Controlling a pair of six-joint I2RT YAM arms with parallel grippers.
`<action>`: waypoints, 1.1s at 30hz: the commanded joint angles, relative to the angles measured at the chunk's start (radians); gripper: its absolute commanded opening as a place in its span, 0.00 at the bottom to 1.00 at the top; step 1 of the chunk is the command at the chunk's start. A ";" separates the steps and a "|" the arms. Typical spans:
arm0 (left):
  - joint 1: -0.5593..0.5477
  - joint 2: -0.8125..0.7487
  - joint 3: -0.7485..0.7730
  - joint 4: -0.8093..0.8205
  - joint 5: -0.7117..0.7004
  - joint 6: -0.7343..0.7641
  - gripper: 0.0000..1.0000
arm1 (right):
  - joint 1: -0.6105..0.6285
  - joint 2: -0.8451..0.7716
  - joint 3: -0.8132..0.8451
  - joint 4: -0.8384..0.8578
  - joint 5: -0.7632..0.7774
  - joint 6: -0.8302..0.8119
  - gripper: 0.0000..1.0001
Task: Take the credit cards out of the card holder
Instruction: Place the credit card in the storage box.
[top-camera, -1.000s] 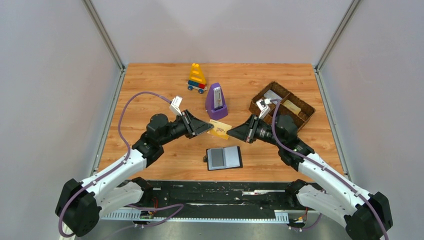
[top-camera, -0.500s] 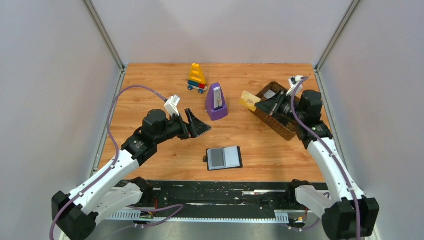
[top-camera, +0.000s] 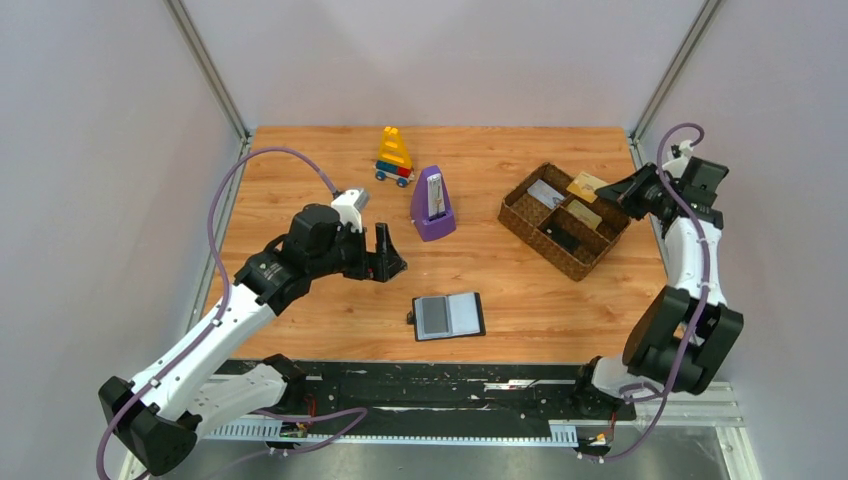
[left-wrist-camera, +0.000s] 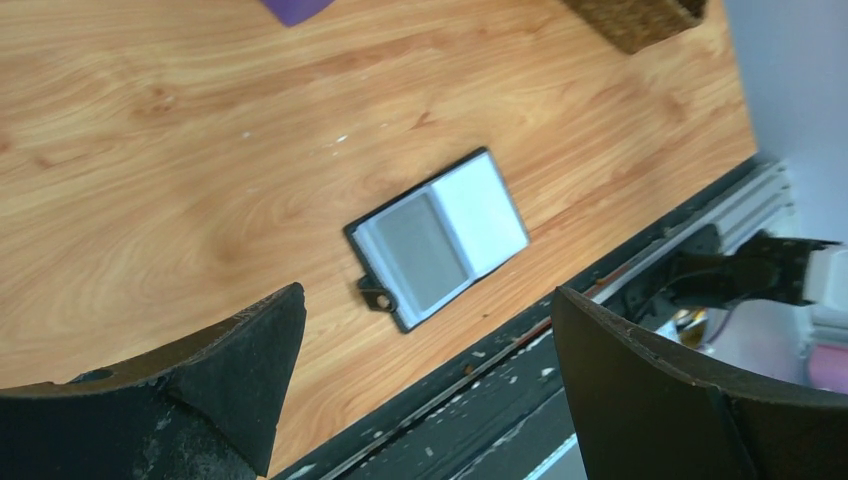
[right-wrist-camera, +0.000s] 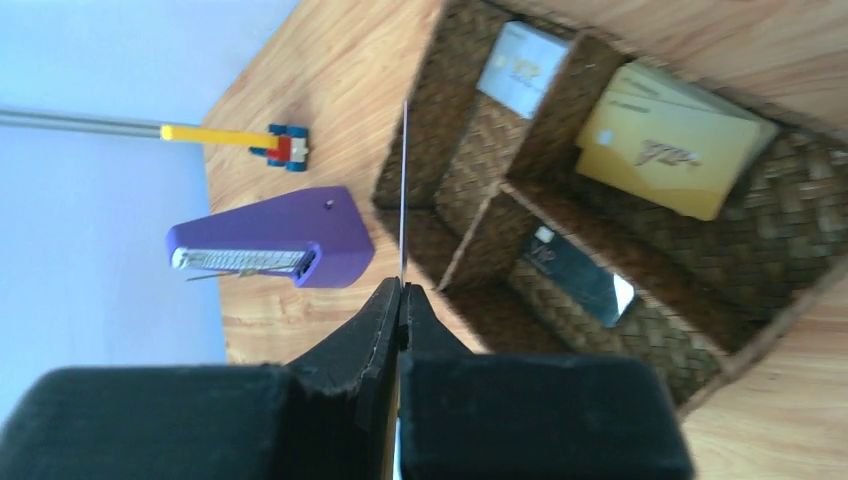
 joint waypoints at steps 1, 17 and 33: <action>-0.004 -0.012 0.052 -0.115 -0.126 0.116 1.00 | -0.060 0.101 0.096 -0.068 -0.021 -0.077 0.00; -0.004 -0.078 0.045 -0.154 -0.290 0.190 1.00 | -0.072 0.385 0.251 -0.123 0.009 -0.123 0.00; -0.004 -0.103 0.037 -0.142 -0.318 0.189 1.00 | -0.070 0.524 0.302 -0.105 -0.037 -0.133 0.00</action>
